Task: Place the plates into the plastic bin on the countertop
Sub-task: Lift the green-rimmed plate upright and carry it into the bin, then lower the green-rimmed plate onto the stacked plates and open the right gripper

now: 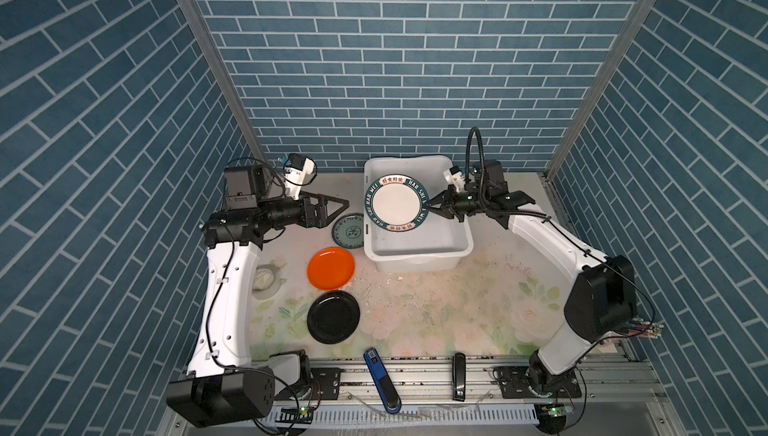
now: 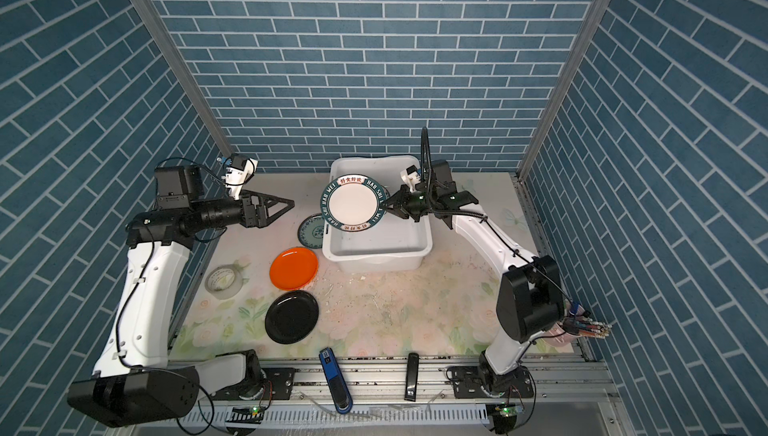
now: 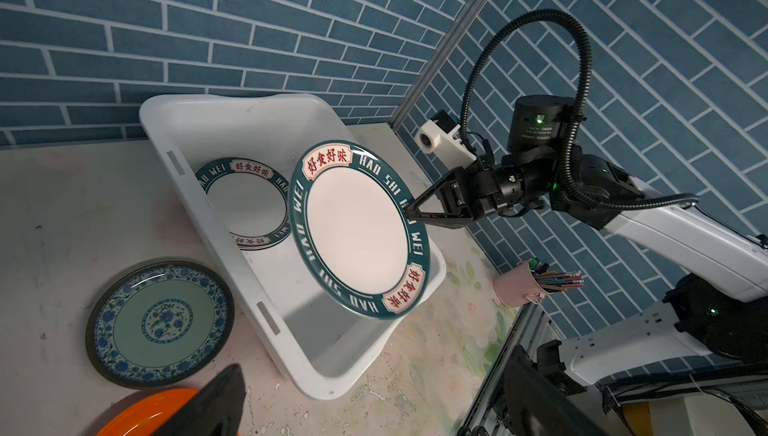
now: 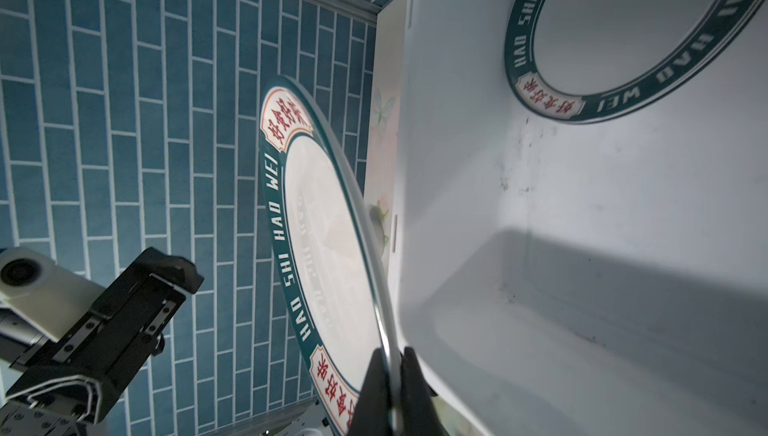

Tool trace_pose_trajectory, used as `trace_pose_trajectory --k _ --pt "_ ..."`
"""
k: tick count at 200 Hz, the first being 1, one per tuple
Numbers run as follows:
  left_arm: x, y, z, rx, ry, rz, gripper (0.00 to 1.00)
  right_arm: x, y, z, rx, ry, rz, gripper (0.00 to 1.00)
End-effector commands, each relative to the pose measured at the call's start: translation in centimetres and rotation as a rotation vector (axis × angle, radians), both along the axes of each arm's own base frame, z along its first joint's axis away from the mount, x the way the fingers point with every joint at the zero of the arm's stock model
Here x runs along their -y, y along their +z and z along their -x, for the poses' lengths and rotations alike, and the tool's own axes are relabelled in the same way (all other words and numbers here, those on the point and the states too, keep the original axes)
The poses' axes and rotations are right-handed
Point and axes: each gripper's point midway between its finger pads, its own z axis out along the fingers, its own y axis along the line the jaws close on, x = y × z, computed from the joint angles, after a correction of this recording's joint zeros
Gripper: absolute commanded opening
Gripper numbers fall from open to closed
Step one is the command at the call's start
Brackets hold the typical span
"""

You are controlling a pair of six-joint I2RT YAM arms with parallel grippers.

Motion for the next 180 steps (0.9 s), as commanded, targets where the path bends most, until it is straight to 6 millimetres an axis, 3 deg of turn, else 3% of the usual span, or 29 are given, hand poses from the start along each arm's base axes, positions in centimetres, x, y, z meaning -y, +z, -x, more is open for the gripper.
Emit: trace_pose_trajectory --k 1,48,131,168,178,180 --pt "0.1 0.1 -0.3 0.002 -0.013 0.020 0.99 0.1 0.6 -3.2 0.131 -0.026 0.050 0.00" --pt "0.1 -0.2 -0.6 -0.011 -0.012 0.029 0.98 0.3 -4.0 -8.0 0.128 -0.127 0.207 0.00" --pt "0.2 -0.5 -0.3 -0.016 -0.019 0.032 0.98 -0.2 -8.4 -12.6 0.043 -0.237 0.265 0.00" --pt "0.2 -0.5 -0.3 -0.016 -0.019 0.036 0.98 0.1 -9.8 -13.8 0.023 -0.301 0.283 0.00" --pt "0.3 -0.4 -0.3 -0.016 -0.021 0.039 0.98 0.0 -9.2 -14.1 0.029 -0.308 0.270 0.00" --pt "0.3 -0.5 -0.3 -0.017 -0.021 0.039 0.98 -0.1 -10.5 -14.2 0.009 -0.305 0.281 0.00"
